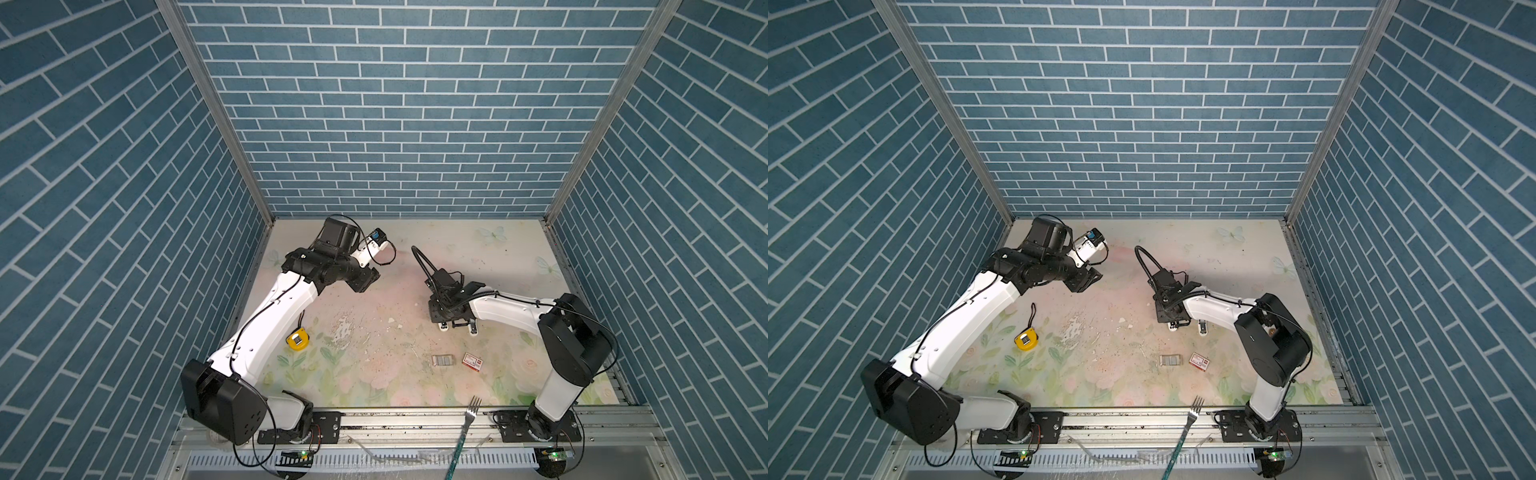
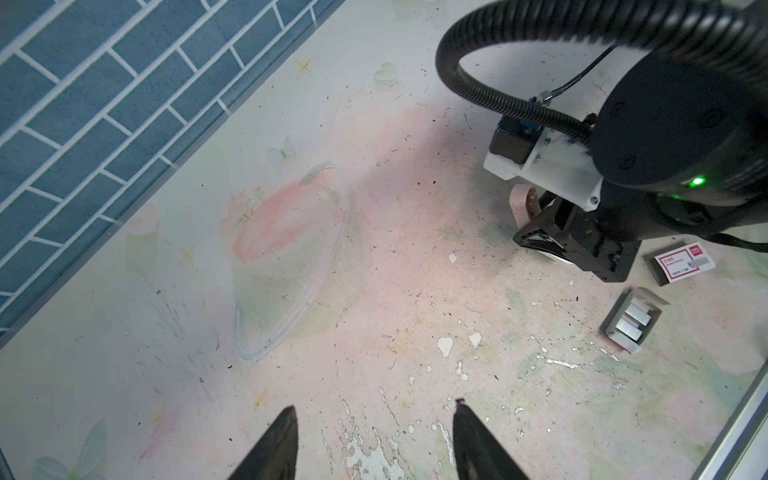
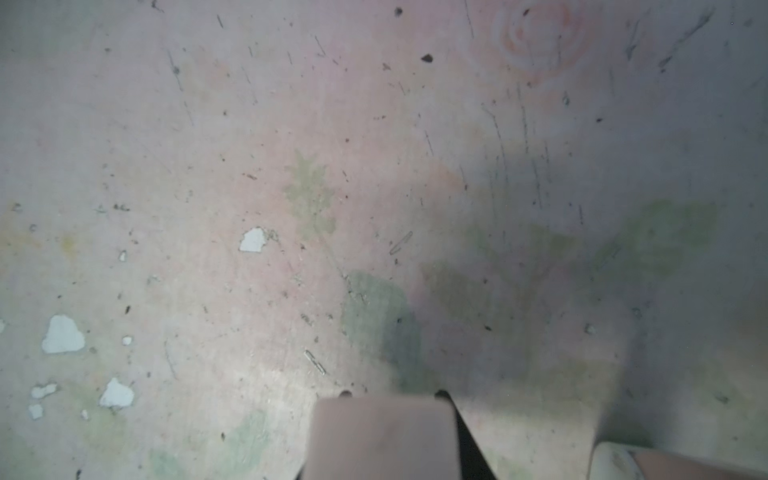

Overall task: Load the staples into the stapler
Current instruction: 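Lower the held stapler toward the table with the right gripper while the left arm withdraws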

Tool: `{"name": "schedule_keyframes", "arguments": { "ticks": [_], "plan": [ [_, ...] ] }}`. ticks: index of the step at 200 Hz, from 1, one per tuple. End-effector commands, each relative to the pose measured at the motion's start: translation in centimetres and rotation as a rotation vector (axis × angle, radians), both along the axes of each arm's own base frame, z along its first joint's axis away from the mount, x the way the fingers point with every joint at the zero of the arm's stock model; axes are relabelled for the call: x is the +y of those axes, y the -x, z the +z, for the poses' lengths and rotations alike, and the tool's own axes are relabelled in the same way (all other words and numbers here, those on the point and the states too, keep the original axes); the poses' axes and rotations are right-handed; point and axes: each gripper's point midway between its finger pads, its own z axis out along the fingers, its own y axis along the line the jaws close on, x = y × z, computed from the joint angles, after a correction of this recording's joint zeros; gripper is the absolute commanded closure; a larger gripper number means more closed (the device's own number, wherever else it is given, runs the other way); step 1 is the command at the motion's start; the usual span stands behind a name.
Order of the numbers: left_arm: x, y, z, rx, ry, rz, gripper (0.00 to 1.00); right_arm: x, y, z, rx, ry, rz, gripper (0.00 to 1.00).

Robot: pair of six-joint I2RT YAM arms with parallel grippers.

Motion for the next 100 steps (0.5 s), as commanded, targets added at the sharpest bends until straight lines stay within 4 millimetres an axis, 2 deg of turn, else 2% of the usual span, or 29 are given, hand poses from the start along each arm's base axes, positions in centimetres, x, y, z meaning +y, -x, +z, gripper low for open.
{"name": "schedule_keyframes", "arguments": {
  "ticks": [1, 100],
  "plan": [
    [0.0, 0.3, 0.3, -0.005, 0.020, -0.002, 0.39, -0.4, -0.6, -0.2, -0.016, 0.044, -0.047, 0.77],
    [-0.2, 0.5, -0.5, 0.014, 0.028, -0.008, 0.38, -0.8, 0.3, -2.5, 0.022, 0.044, -0.074, 0.67]
  ]
}}
